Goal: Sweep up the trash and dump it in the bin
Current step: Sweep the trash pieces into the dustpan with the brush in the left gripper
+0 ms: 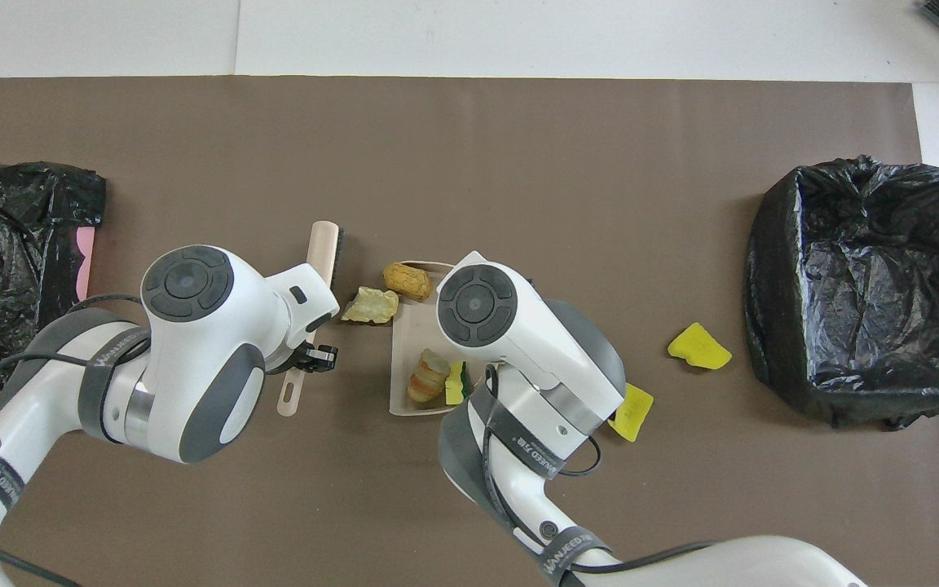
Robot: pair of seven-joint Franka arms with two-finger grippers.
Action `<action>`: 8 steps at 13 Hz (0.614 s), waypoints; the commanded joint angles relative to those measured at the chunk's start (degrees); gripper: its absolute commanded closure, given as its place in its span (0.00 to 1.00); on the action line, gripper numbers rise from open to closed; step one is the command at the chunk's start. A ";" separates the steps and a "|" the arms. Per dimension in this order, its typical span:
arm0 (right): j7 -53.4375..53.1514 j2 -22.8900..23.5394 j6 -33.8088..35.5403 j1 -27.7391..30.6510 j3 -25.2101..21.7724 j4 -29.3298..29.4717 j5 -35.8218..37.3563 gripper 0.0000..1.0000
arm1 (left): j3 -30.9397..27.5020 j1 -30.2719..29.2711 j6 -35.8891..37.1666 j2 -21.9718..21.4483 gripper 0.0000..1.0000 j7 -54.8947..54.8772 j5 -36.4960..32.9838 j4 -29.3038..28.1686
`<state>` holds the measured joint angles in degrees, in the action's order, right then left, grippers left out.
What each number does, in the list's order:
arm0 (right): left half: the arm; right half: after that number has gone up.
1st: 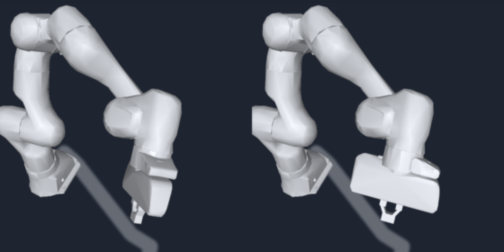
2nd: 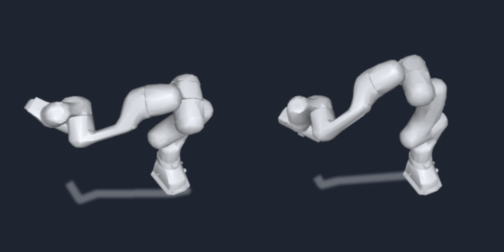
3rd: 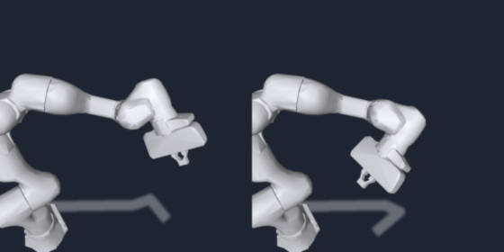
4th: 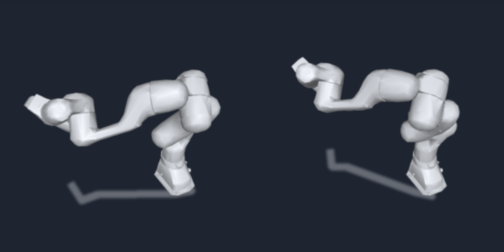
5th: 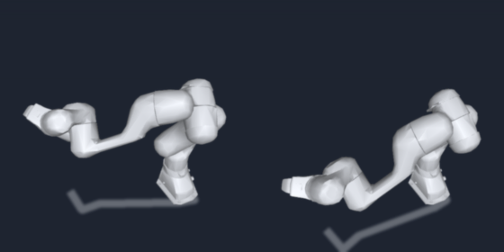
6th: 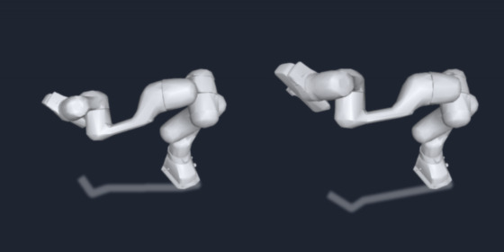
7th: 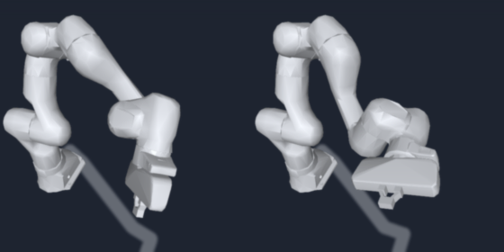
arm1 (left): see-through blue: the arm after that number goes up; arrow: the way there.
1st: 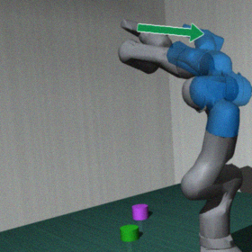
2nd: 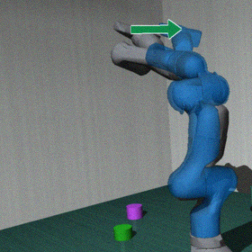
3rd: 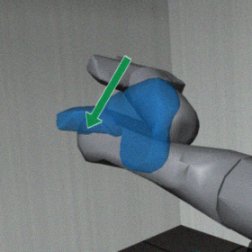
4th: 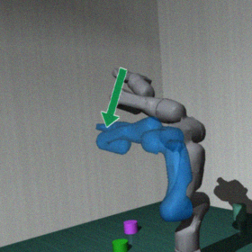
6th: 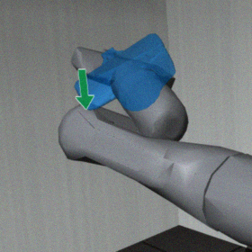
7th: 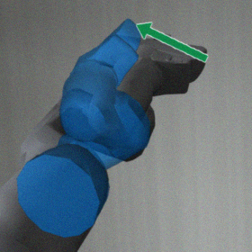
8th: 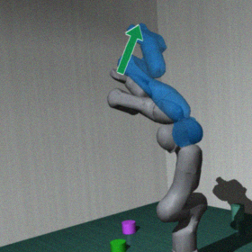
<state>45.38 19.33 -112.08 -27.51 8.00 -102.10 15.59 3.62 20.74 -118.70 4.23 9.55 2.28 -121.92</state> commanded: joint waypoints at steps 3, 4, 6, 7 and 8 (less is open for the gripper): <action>-0.11 0.09 0.64 0.17 0.17 -0.03 0.67 1.00 | 0.16 3.77 -1.53 -1.07 1.00 0.38 2.45 -0.34; -0.11 0.09 0.73 0.35 0.26 -0.03 0.67 1.00 | 0.16 4.91 -1.45 -1.51 1.00 0.30 4.29 -0.51; -0.11 0.09 0.90 0.35 0.17 -0.03 0.67 1.00 | 0.16 6.94 -1.01 -2.73 1.00 0.04 7.46 -1.92; -0.11 0.09 0.99 0.35 0.17 -0.03 0.67 1.00 | 0.25 8.17 -0.31 -3.00 1.00 0.12 8.60 -2.01; -0.11 0.09 1.16 0.44 0.17 -0.03 0.67 1.00 | 0.25 8.70 0.65 -3.00 1.00 0.12 10.53 -1.58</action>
<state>45.38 19.35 -112.01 -27.49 7.94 -102.10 15.59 4.55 27.79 -119.22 3.42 9.68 10.40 -122.16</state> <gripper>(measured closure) 0.674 0.736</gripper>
